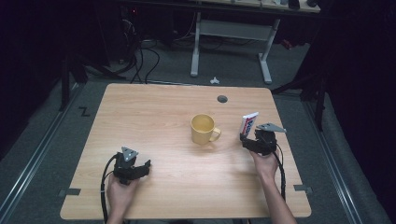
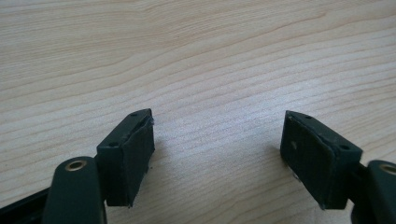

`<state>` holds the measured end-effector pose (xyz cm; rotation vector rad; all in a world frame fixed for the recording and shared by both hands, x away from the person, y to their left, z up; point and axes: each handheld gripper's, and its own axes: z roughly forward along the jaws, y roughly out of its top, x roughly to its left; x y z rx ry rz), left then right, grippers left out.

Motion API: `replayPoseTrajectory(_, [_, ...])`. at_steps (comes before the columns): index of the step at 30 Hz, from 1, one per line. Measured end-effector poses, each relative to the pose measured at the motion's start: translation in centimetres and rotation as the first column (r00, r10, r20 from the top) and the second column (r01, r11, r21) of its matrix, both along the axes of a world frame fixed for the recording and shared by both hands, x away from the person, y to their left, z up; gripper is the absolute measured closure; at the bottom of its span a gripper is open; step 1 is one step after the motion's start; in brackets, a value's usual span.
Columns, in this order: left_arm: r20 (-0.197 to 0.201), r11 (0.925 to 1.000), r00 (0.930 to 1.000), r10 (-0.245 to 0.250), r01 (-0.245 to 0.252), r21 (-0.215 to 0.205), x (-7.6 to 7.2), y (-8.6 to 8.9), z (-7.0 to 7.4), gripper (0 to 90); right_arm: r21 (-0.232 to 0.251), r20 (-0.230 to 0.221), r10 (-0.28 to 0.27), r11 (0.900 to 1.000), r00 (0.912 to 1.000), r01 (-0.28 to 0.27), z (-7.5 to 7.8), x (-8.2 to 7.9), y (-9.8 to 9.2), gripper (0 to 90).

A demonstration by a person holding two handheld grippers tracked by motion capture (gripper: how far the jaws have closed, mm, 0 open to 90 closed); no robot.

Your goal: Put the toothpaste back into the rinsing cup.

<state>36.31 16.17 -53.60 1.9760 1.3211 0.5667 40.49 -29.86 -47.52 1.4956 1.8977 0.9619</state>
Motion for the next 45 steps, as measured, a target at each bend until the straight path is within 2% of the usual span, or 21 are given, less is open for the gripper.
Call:
replayPoseTrajectory(7, [0.0, 1.0, 1.0, 0.0, 0.0, 0.0, 0.0, 0.0, 0.0, 26.4, 0.018, 0.005, -0.013, 1.0, 0.9999, 0.013, -0.3, 0.5, -0.1, 30.8])
replayPoseTrajectory(16, [0.001, 1.0, 1.0, 0.001, -0.001, -0.001, 0.0, 0.0, 0.0, 26.3, -0.005, 0.001, -0.012, 1.0, 0.9999, 0.012, -0.1, 1.5, 0.6, 30.9])
replayPoseTrajectory(27, [0.0, 1.0, 1.0, 0.0, 0.0, -0.002, 0.0, 0.0, 0.0, 26.3, 0.001, -0.012, -0.033, 0.999, 0.9994, 0.033, -1.1, 2.5, 0.4, 31.0])
replayPoseTrajectory(32, [0.001, 1.0, 1.0, 0.001, -0.001, -0.001, 0.0, 0.0, 0.0, 26.3, 0.011, -0.013, -0.035, 0.999, 0.9993, 0.035, -1.6, 3.0, 0.5, 34.3])
replayPoseTrajectory(45, [0.0, 1.0, 1.0, 0.0, 0.0, -0.002, 0.0, 0.0, 0.0, 26.3, -0.007, 0.01, -0.034, 0.999, 0.9994, 0.034, -2.1, 3.3, 0.8, 44.8])
